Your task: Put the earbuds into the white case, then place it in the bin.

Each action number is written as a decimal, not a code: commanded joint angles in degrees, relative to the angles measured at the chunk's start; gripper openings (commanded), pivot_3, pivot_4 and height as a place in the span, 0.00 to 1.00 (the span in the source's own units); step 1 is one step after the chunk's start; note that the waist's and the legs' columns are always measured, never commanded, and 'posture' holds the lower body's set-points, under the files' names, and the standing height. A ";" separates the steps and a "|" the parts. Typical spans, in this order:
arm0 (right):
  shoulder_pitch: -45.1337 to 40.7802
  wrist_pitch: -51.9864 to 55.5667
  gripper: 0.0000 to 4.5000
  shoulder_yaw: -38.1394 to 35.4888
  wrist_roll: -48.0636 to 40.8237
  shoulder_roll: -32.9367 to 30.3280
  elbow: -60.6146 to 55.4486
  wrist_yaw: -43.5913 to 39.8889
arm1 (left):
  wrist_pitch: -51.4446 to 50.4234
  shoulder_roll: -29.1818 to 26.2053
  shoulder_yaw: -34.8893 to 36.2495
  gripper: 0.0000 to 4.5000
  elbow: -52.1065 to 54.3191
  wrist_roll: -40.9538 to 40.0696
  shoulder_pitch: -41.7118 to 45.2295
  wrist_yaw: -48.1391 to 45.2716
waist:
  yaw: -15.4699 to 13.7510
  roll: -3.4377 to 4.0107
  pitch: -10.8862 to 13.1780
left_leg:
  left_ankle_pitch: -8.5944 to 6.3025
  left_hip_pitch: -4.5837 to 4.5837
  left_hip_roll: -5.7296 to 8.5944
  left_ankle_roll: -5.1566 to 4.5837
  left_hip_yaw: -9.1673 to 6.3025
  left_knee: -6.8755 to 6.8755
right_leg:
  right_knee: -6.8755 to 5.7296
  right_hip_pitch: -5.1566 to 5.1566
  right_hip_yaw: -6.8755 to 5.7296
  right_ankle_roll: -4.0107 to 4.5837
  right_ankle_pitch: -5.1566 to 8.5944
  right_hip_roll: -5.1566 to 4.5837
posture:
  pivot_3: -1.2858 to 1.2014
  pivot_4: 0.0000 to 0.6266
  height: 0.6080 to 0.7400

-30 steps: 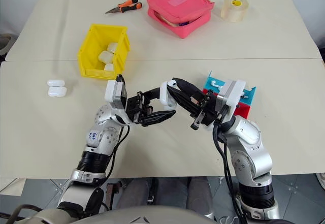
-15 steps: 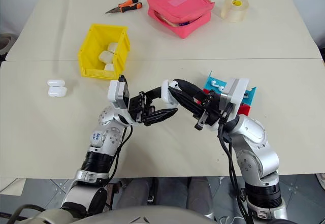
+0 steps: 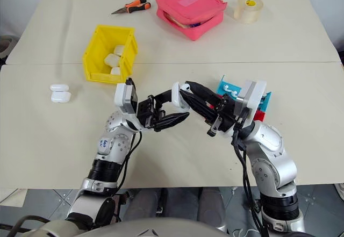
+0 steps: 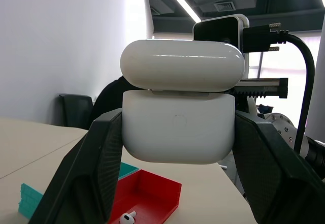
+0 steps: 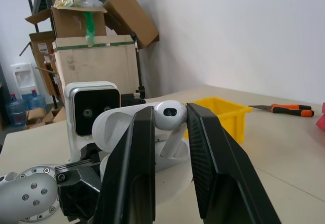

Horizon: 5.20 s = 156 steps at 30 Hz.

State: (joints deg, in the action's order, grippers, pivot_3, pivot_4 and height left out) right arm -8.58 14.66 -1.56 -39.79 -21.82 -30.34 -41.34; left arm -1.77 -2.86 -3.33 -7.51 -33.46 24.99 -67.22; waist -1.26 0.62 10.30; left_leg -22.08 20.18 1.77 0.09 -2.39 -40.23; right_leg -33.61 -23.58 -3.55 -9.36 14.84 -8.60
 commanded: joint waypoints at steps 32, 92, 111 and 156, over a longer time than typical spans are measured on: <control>-2.74 1.17 0.12 0.36 -1.09 -1.37 -1.00 0.54 | -0.21 -0.05 0.31 0.62 2.76 -2.13 0.64 -0.77 | 0.00 0.00 0.00 | 0.00 0.00 -0.01 0.00 0.00 0.00 | 0.01 0.00 0.00 0.00 0.00 0.00 | 0.52 0.24 1.00; 31.40 -5.14 0.99 -32.74 6.85 -24.38 10.73 -21.75 | 0.70 -9.98 3.70 0.62 2.70 -3.82 -3.22 -13.81 | -0.21 -0.01 0.00 | -0.02 -0.07 -0.02 -0.06 0.10 0.06 | 0.08 0.11 0.04 -0.01 0.00 -0.01 | 0.52 0.24 1.00; -24.95 2.87 0.99 4.40 30.99 -42.57 50.11 -27.39 | -0.05 -8.21 1.67 0.62 8.41 -3.15 -7.68 -8.24 | 0.12 0.05 0.03 | -0.01 0.06 -0.06 -0.05 0.05 0.06 | 0.18 -0.01 -0.02 0.00 -0.01 -0.02 | 0.52 0.24 1.00; -52.66 -9.60 0.21 23.83 57.62 -27.75 84.62 -41.67 | 4.71 -6.23 1.06 0.62 9.81 -2.34 -10.61 -4.11 | 1.35 0.11 0.02 | 0.01 0.06 -0.10 0.01 0.03 0.02 | 0.16 0.01 -0.07 -0.02 -0.01 -0.02 | 0.52 0.24 1.00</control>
State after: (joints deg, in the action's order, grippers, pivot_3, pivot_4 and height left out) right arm -61.87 4.99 22.01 16.68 -49.86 53.16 -83.21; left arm 1.99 -9.29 -1.93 1.41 -35.69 14.40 -71.63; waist 0.09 0.73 10.33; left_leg -22.07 20.24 1.66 0.10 -2.36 -40.22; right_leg -33.45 -23.57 -3.61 -9.37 14.82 -8.62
